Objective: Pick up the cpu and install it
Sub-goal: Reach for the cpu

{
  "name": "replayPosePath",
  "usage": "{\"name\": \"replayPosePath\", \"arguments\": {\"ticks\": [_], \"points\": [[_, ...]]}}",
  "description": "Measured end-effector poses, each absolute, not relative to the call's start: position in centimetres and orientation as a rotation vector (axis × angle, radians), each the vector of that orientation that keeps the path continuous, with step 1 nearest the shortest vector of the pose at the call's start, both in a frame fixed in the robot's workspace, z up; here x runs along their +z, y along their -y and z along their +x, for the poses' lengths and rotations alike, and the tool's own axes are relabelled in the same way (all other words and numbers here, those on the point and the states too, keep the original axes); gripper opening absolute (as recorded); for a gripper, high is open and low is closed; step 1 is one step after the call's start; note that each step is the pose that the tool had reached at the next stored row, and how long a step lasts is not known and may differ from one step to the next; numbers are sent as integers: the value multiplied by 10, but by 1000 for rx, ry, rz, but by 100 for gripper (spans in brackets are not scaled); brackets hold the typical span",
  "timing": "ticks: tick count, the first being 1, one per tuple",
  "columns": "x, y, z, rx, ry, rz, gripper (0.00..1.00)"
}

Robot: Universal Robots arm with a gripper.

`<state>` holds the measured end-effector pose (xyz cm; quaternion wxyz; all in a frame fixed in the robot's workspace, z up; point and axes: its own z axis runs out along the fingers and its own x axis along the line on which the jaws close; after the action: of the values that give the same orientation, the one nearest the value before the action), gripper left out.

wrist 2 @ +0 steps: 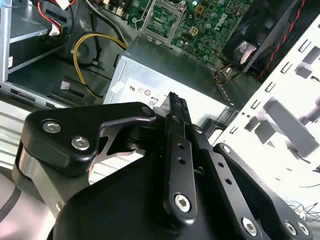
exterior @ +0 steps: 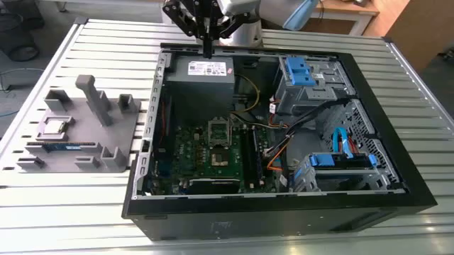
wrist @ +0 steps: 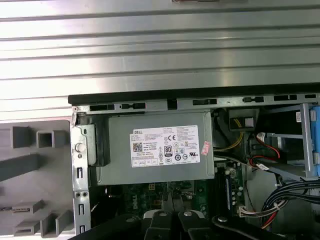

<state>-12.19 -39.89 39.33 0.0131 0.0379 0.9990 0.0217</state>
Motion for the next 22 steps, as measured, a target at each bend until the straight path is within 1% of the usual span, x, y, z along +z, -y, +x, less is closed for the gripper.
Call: {"name": "replayPosePath", "arguments": {"ticks": [22], "points": [[393,399,-136,68,-3110,118,11]]}}
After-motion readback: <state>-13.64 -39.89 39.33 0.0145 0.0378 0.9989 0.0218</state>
